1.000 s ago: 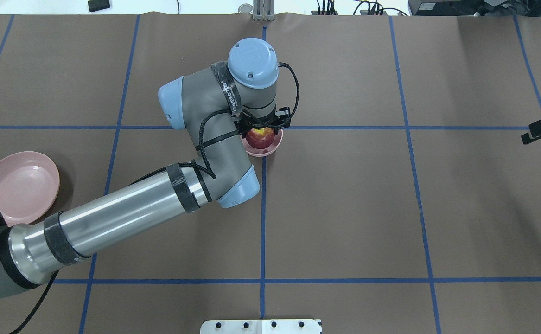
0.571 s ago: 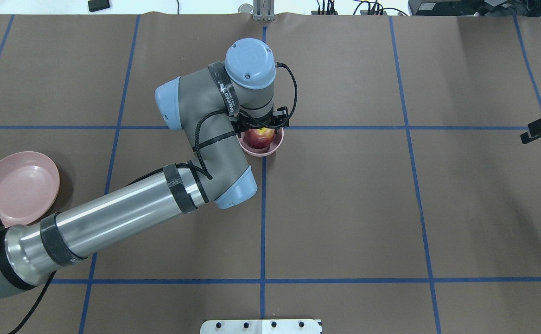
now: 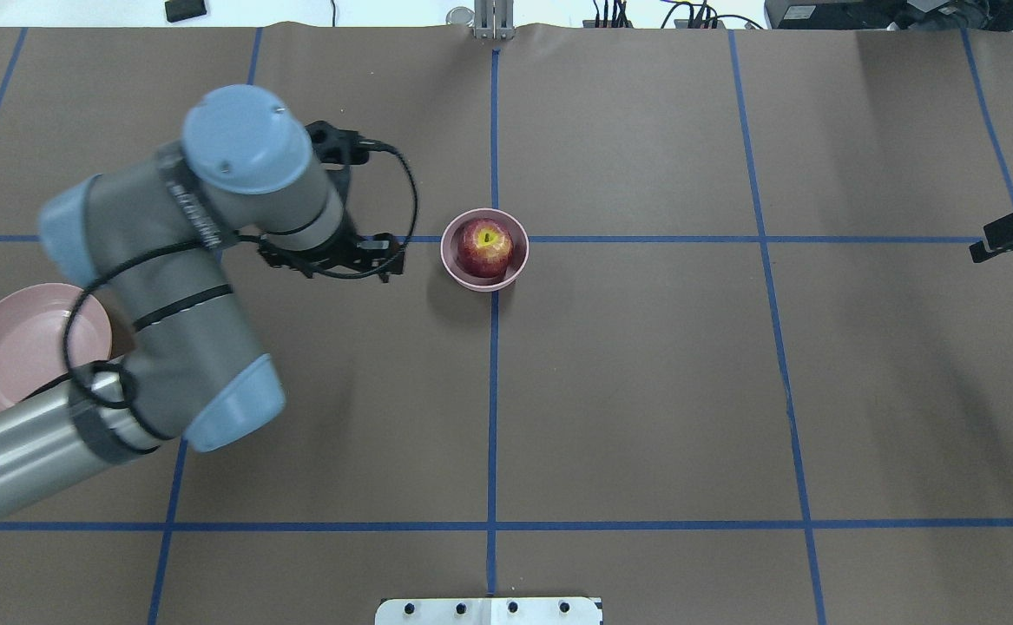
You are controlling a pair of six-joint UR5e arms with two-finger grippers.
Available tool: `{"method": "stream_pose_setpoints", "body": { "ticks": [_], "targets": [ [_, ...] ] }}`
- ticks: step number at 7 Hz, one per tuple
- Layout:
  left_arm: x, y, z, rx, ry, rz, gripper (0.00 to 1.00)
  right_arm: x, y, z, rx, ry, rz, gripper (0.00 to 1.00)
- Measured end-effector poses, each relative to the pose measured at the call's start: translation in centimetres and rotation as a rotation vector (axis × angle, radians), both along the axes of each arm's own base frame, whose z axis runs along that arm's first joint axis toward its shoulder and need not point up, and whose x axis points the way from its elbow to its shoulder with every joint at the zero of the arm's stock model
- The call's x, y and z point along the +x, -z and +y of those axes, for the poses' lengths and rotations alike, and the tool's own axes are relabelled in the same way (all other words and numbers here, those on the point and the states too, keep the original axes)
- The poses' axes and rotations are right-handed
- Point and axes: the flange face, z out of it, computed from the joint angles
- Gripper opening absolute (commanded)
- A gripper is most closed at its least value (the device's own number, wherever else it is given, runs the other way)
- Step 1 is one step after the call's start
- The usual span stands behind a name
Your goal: Move apple from plate to bowl
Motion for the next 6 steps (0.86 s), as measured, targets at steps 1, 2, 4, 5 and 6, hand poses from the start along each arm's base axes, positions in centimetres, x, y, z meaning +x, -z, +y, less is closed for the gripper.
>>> {"method": "stream_pose_setpoints", "body": {
  "ticks": [1,2,4,5,6],
  "targets": [
    [-7.4,-5.4,0.3,0.045,-0.053,-0.034,0.97,0.2,0.2,-0.2,0.004,-0.006,0.001,1.00],
    [-15.3,-11.9,0.2,0.074,-0.108,-0.053,0.98,0.3,0.2,-0.4,0.010,-0.011,0.009,1.00],
    [-26.4,-23.5,1.6,0.085,-0.116,-0.030,0.98,0.9,0.1,-0.4,0.018,-0.022,0.022,1.00],
    [-29.0,-27.4,1.8,0.058,-0.106,0.009,0.98,1.4,0.0,-0.3,0.017,-0.030,0.024,1.00],
    [-30.7,-29.7,1.8,0.040,-0.096,0.026,0.98,1.6,-0.3,-0.2,0.014,-0.032,0.026,1.00]
  ]
}}
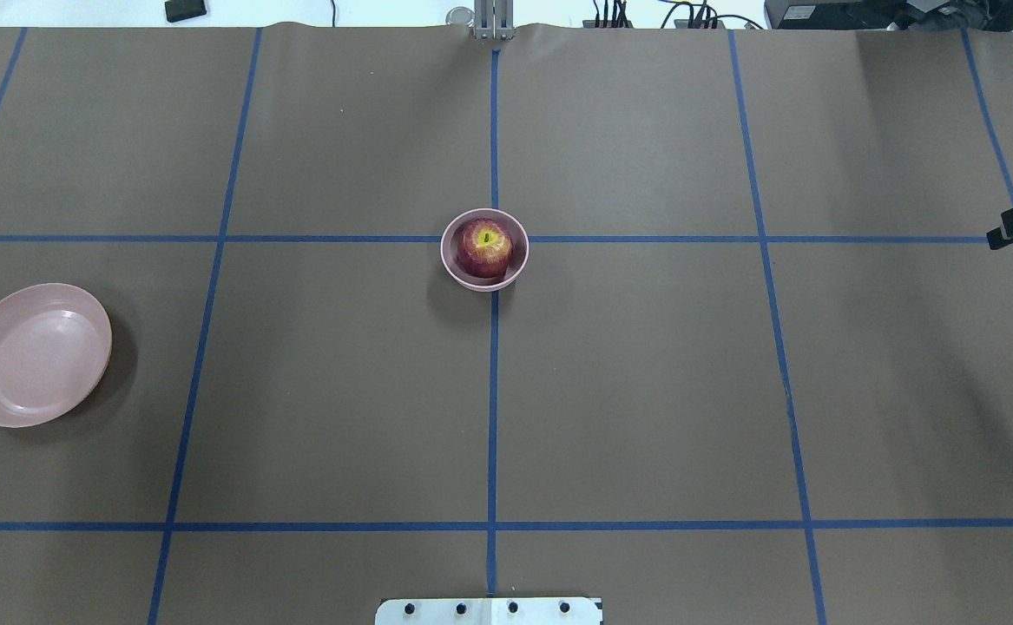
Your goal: Move apple from plate to bowl
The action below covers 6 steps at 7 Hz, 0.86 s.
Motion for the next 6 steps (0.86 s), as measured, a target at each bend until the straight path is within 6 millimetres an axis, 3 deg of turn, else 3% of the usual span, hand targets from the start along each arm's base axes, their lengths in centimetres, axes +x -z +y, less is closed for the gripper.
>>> {"method": "stream_pose_setpoints", "body": {
  "ticks": [1,4,6],
  "targets": [
    [-0.9,-0.9,0.0,-0.002,0.005,0.004,0.98,0.0,-0.6,0.3,-0.003,0.009,0.005,1.00],
    [-1.8,-0.2,-0.4,-0.009,0.023,0.004,0.98,0.0,-2.4,0.7,0.000,0.044,0.022,1.00],
    [-2.7,0.7,-0.4,-0.019,0.015,-0.014,0.98,-0.3,-2.5,0.5,0.002,0.050,0.025,1.00]
  ]
}}
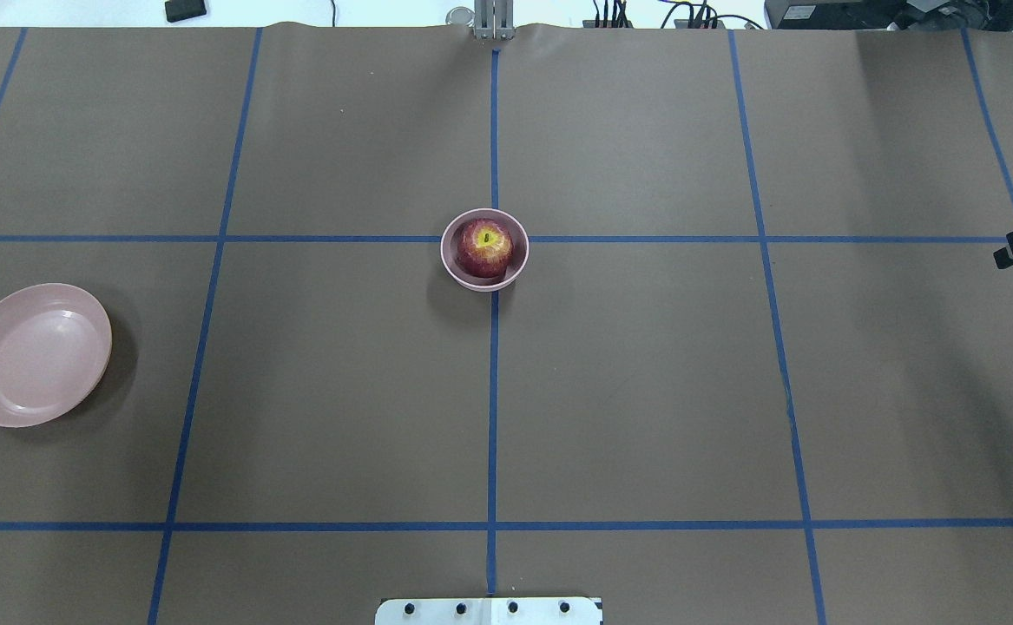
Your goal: Move apple from plate to bowl
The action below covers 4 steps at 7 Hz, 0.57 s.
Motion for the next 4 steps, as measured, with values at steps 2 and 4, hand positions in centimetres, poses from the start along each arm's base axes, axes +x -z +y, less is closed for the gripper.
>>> {"method": "stream_pose_setpoints", "body": {
  "ticks": [2,4],
  "targets": [
    [-0.88,0.92,0.25,0.007,-0.030,-0.023,0.98,-0.15,0.03,-0.12,0.002,0.002,0.002,1.00],
    [-0.93,1.15,0.39,-0.005,-0.030,-0.023,0.98,-0.25,0.11,-0.17,0.003,0.004,0.001,1.00]
  ]
}}
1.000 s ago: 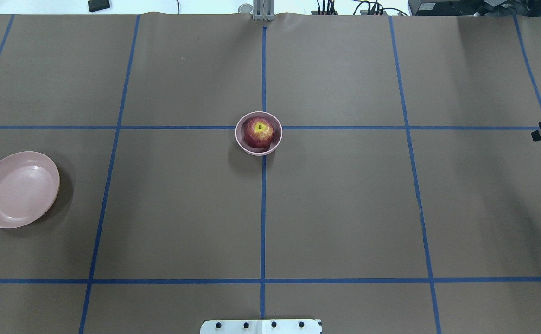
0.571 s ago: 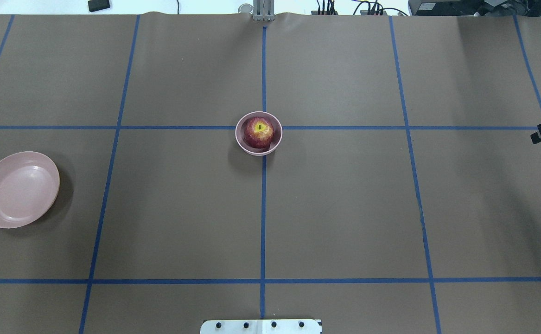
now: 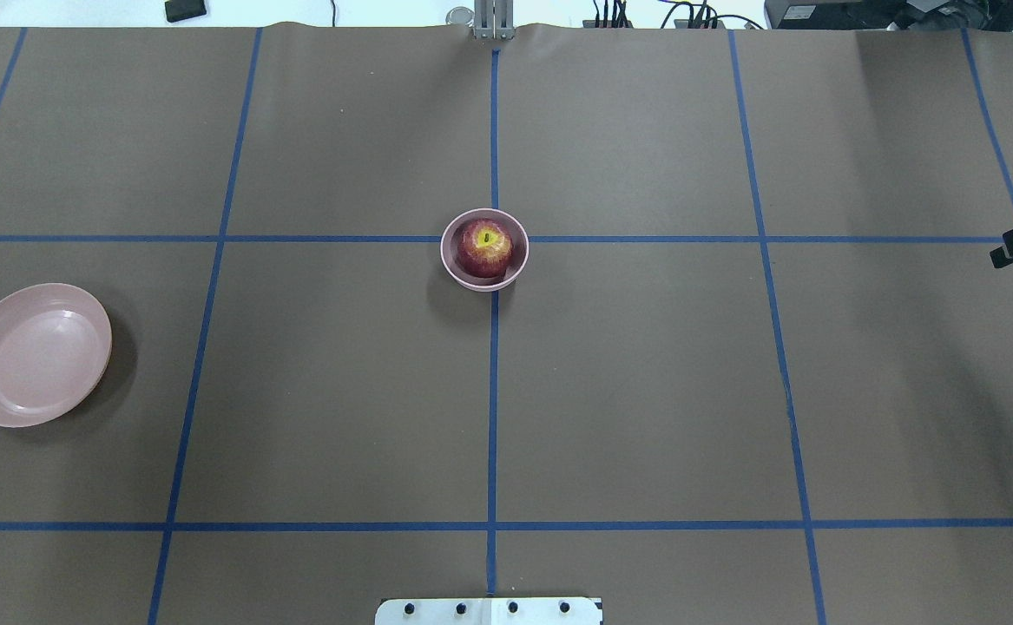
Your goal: Move apple from plate to bowl
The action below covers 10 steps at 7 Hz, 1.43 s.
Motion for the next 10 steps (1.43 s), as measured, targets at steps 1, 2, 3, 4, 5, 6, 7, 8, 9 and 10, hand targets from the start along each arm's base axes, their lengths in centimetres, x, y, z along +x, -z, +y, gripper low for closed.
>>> {"method": "stream_pose_setpoints", "body": {
  "ticks": [1,2,3,4,5,6,7,8,9,10],
  "targets": [
    [0.0,0.1,0.1,-0.002,0.000,0.004,0.98,-0.1,0.1,-0.1,0.002,0.001,-0.001,1.00],
    [0.0,0.2,0.2,-0.001,0.000,0.006,0.98,-0.1,0.3,-0.2,0.005,0.001,-0.002,1.00],
    [0.0,0.4,0.3,0.003,0.000,0.008,0.98,0.0,0.4,-0.1,0.007,-0.001,-0.004,1.00],
    [-0.1,0.8,0.5,0.010,0.000,0.008,0.98,0.1,0.4,0.1,0.006,-0.003,-0.004,1.00],
    [-0.1,0.9,0.5,0.012,0.000,0.008,0.98,0.2,0.3,0.1,0.003,-0.004,-0.003,1.00],
    [-0.1,0.9,0.6,0.013,-0.001,0.009,0.98,0.2,0.2,0.1,0.002,-0.005,-0.003,1.00],
    [0.0,1.0,0.6,0.013,-0.003,0.011,0.98,0.1,0.2,-0.1,0.001,-0.005,-0.003,1.00],
    [0.0,1.1,0.6,0.015,-0.004,0.010,0.98,0.1,0.2,-0.1,0.001,-0.004,-0.004,1.00],
    [0.0,1.1,0.5,0.018,-0.003,0.008,0.98,0.1,0.2,-0.1,-0.001,-0.003,-0.007,1.00],
    [0.1,1.0,0.5,0.019,-0.003,0.005,0.98,0.1,0.1,-0.1,-0.003,-0.003,-0.007,1.00]
  ]
}}
